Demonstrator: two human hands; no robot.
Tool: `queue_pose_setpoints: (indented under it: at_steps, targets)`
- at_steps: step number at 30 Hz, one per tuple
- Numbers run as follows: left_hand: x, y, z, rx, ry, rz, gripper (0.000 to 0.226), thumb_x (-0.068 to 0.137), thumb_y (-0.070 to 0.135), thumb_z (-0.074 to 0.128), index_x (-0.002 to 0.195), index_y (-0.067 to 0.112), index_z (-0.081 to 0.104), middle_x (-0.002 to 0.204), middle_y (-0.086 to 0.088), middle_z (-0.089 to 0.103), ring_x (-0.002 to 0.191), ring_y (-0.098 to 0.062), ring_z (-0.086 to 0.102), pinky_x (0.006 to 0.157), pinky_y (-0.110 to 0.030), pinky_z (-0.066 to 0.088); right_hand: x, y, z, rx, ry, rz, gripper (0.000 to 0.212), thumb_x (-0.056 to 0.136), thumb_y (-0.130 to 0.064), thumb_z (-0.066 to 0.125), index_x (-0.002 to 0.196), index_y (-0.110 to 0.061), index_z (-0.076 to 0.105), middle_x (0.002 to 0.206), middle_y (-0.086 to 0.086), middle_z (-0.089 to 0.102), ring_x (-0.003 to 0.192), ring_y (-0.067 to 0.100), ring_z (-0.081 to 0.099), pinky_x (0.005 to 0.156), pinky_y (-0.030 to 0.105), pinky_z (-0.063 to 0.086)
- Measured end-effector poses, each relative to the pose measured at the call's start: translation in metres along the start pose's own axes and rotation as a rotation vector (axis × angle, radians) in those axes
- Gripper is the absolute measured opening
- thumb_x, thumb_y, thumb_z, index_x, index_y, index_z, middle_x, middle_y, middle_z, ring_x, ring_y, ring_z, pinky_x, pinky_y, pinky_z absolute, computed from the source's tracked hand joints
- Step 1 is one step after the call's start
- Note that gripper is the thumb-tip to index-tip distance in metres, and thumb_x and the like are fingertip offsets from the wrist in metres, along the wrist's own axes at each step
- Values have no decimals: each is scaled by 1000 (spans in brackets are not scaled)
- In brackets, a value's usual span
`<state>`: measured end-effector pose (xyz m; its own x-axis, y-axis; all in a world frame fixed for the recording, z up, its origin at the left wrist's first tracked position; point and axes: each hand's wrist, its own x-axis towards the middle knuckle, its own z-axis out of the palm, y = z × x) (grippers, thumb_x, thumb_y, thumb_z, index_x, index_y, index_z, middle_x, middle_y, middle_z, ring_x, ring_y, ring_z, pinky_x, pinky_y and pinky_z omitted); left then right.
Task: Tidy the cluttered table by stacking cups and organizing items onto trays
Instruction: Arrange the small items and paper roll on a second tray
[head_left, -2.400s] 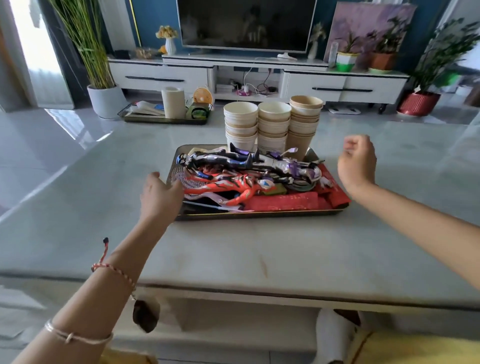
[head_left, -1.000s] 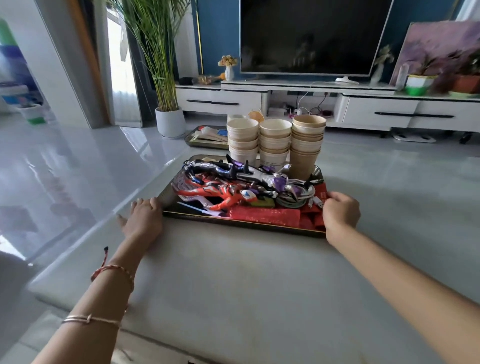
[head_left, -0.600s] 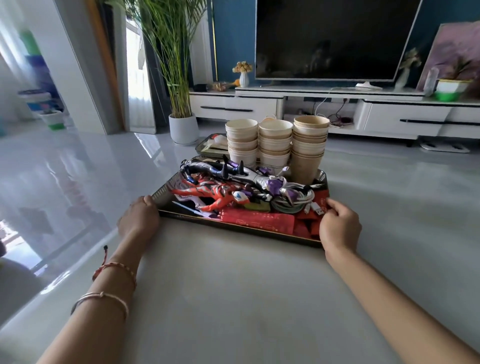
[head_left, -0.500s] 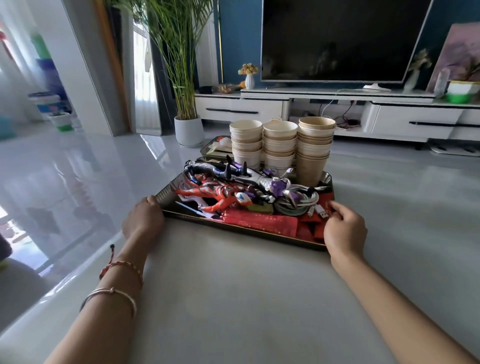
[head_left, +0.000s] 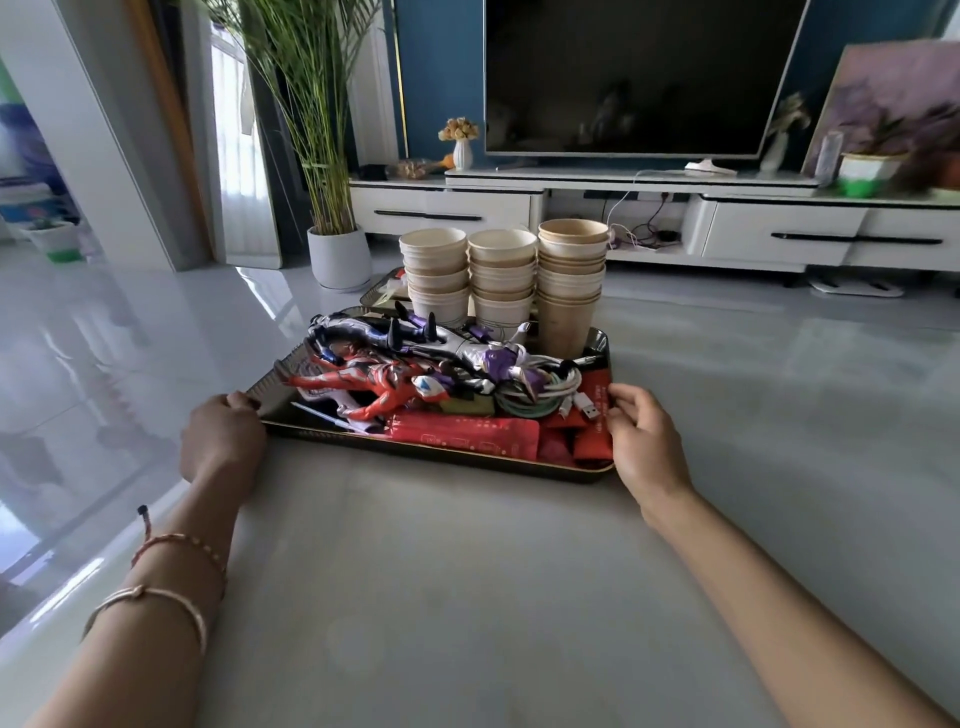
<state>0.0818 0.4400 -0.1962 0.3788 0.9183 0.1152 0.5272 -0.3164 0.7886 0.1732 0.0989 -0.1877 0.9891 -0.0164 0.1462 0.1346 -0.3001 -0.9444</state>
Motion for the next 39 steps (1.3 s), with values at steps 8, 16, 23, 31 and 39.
queue_pose_setpoints:
  at_steps: [8,16,23,31,39]
  targets:
    - [10,-3,-4,-131,-15,-50,37,95,28,37,105,10,67,106,-24,62,101,-40,56,88,-42,43,9,-1,11,-194,-25,-14,28,96,-16,43,121,-20,55,125,2,61,114,27,55,102,43,35]
    - [26,-13,-5,-461,-72,-121,28,89,24,50,88,4,69,82,-15,63,74,-27,55,85,-43,51,8,1,19,-158,98,-69,27,90,-7,44,109,-16,60,109,7,68,102,33,59,90,42,45]
    - [23,-9,-8,-446,-103,-169,19,86,26,53,78,17,68,64,-9,57,50,-24,46,33,-16,35,8,4,19,-48,128,-151,29,85,2,46,97,-17,64,96,12,70,86,26,62,78,37,47]
    - [25,-10,-6,-500,-130,-169,22,88,25,52,75,14,65,62,-11,54,50,-22,46,52,-28,38,5,4,17,-84,151,-140,28,87,0,46,101,-17,64,99,8,70,91,25,62,76,30,43]
    - [30,-15,2,-389,-40,-42,29,93,23,44,88,9,68,94,-24,66,91,-38,61,86,-41,48,2,3,14,-69,45,-151,25,91,-4,47,110,-14,60,108,6,67,101,26,61,86,35,45]
